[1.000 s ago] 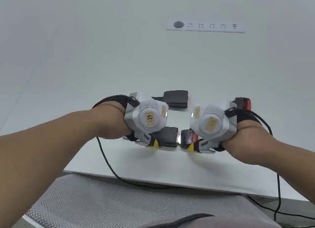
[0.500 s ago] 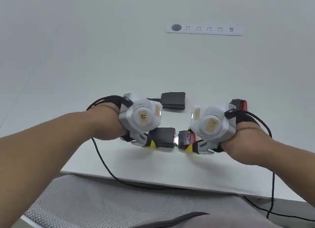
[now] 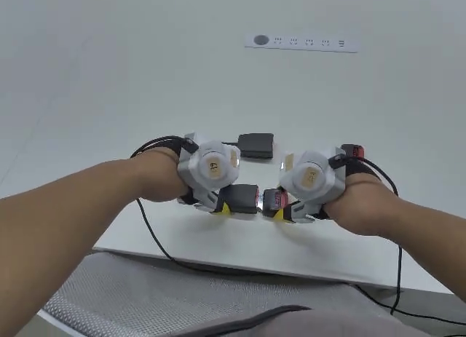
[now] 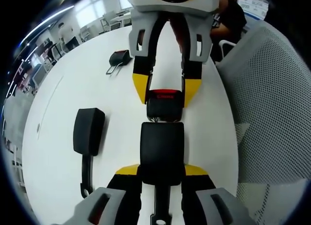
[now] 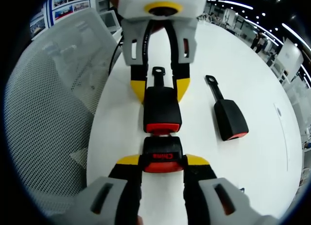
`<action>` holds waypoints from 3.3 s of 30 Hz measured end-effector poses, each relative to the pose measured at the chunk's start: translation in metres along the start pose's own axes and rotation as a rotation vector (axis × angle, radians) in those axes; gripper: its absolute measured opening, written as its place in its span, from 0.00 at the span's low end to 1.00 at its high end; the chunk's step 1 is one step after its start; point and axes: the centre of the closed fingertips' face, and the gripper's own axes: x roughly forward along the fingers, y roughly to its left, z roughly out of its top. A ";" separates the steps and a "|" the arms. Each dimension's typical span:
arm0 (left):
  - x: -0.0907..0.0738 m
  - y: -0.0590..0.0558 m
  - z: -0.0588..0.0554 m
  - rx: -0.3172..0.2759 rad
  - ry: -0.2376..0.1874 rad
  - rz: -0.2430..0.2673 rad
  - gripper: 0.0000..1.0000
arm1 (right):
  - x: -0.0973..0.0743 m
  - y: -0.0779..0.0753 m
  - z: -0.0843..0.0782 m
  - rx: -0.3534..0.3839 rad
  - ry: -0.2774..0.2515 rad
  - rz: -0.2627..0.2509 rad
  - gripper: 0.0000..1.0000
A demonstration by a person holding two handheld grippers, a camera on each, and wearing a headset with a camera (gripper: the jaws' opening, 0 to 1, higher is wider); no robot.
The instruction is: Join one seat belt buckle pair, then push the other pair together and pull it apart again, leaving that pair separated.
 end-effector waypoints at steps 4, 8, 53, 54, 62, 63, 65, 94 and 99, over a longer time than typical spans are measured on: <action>0.000 0.000 0.000 -0.002 0.002 0.001 0.32 | 0.000 0.000 0.000 0.003 -0.002 -0.005 0.31; 0.000 0.000 0.001 -0.010 0.020 0.005 0.32 | 0.000 0.000 0.000 -0.007 0.008 -0.010 0.32; -0.021 0.073 0.057 0.044 0.016 0.093 0.34 | -0.056 -0.073 -0.033 0.023 -0.008 -0.106 0.31; -0.021 0.077 0.057 0.038 0.015 0.094 0.34 | -0.059 -0.079 -0.040 0.021 0.001 -0.114 0.31; -0.015 0.106 0.055 0.010 0.012 0.103 0.36 | -0.078 -0.109 -0.077 0.048 0.035 -0.133 0.31; -0.015 0.109 0.055 0.000 0.006 0.104 0.36 | -0.080 -0.112 -0.081 0.051 0.038 -0.131 0.31; -0.013 0.113 0.054 -0.004 0.004 0.104 0.36 | -0.081 -0.116 -0.088 0.058 0.047 -0.129 0.31; 0.011 0.123 0.027 0.013 0.037 0.039 0.31 | -0.067 -0.120 -0.125 0.077 0.079 -0.006 0.31; 0.010 0.120 0.027 0.049 0.045 0.044 0.30 | -0.067 -0.120 -0.125 0.076 0.074 -0.003 0.31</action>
